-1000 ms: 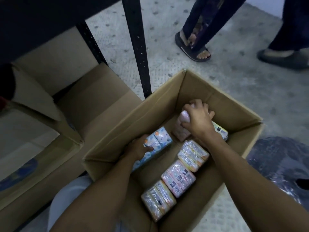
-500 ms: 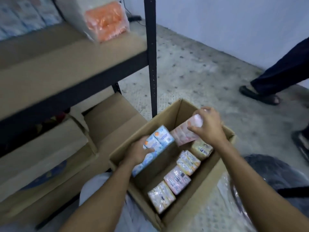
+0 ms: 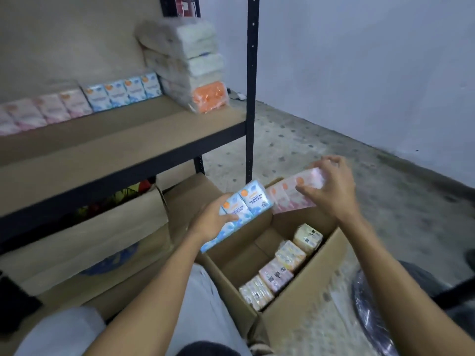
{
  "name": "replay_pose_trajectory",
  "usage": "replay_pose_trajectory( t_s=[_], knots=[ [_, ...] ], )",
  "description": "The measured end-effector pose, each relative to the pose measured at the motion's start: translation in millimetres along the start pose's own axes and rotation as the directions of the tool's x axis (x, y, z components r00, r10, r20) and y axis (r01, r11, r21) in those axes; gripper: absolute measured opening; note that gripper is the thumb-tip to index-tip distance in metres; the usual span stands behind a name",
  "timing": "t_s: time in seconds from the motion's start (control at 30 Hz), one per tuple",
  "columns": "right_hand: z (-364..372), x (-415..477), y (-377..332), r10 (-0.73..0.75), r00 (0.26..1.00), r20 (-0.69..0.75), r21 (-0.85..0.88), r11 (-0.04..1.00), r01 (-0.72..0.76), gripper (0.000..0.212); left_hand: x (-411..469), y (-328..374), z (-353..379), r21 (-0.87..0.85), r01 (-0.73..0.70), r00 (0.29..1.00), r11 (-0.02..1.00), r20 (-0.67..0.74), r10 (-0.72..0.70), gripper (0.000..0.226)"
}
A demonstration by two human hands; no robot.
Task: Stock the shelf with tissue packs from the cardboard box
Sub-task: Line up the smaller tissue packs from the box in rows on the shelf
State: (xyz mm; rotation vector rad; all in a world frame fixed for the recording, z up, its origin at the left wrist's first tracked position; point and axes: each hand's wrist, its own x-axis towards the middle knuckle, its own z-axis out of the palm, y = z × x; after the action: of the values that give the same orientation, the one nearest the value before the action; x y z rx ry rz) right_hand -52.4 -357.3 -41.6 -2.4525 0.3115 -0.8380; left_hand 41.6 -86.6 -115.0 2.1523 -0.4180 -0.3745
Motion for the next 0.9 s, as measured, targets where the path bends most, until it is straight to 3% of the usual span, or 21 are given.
replay_pose_trajectory(
  t_s=[0.33,0.47,0.6,0.73,0.9],
  knots=[
    [-66.0,6.6,-72.4,-0.142,0.97,-0.195,0.07,0.985,0.158,0.046,-76.0,68.4,-82.5,0.235,-0.157,0.944,0.959,-0.249,0.215,0.06],
    [-75.0,16.4,-99.1,-0.157,0.959,-0.234,0.111,0.976,0.187,0.046,-98.9,95.8,-121.1,0.359,-0.158,0.895,0.92,-0.342,0.287,0.06],
    [-69.1,32.5,-121.7,-0.185,0.942,-0.28,0.181,0.953,0.241,0.046,-118.5,113.0,-159.8,0.371,-0.234,0.837,0.899,-0.394,0.381,0.061],
    [-49.5,45.8,-145.4,-0.208,0.939,-0.273,0.266,0.922,0.282,0.046,-132.5,112.4,-200.1,0.503,-0.139,0.777,0.853,-0.478,0.409,0.063],
    [-12.5,58.8,-177.3,-0.251,0.938,-0.24,0.382,0.864,0.329,0.044,-146.1,84.5,-242.8,0.6,0.06,0.757,0.798,-0.548,0.355,0.063]
  ],
)
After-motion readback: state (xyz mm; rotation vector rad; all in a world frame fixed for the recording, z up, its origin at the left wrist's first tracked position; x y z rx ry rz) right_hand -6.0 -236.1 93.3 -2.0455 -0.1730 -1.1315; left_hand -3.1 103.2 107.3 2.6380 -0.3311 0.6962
